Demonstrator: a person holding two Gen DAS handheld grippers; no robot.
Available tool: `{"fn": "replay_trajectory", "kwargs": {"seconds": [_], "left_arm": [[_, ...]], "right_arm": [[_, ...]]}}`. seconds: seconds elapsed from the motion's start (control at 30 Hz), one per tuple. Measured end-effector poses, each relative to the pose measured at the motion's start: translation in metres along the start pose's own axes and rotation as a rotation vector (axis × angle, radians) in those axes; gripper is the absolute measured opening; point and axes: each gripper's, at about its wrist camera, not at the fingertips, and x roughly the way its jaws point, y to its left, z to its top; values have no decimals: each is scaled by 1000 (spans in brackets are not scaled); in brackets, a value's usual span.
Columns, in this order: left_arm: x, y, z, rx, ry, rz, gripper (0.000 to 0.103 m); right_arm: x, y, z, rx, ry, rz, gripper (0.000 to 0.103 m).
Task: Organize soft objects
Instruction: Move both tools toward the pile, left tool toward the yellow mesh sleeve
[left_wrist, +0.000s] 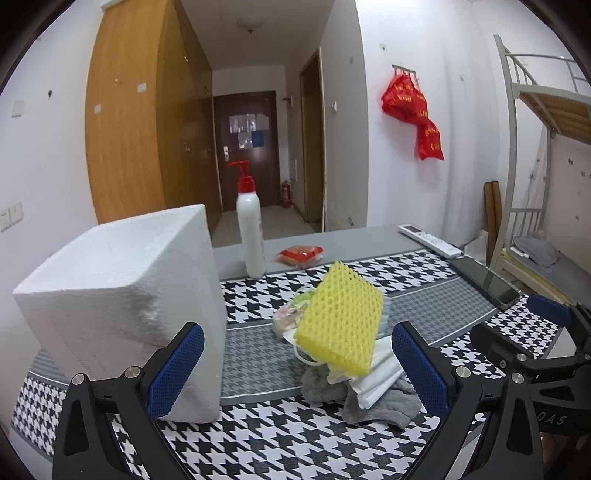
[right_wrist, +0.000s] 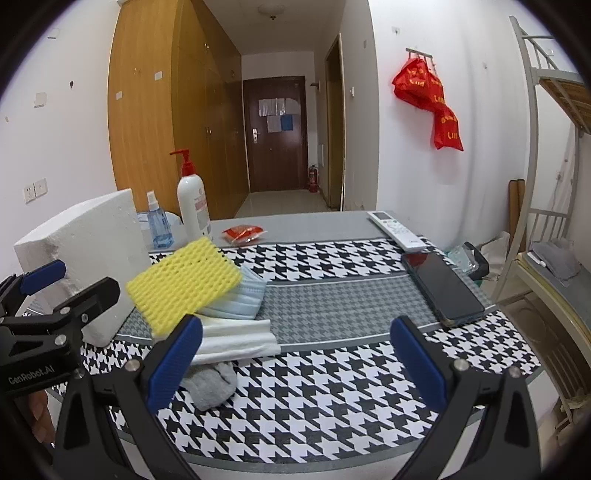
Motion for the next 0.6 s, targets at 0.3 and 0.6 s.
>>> {"fn": "replay_trajectory", "kwargs": {"seconds": [0.3,0.6], "left_arm": [[19,0,1,21,36,-11,102],[37,-4,2,44,73,-31,102]], "right_arm": [[16,-9,-3,13,36,19,103],[39,-4,-7,-25,91,76,103]]}}
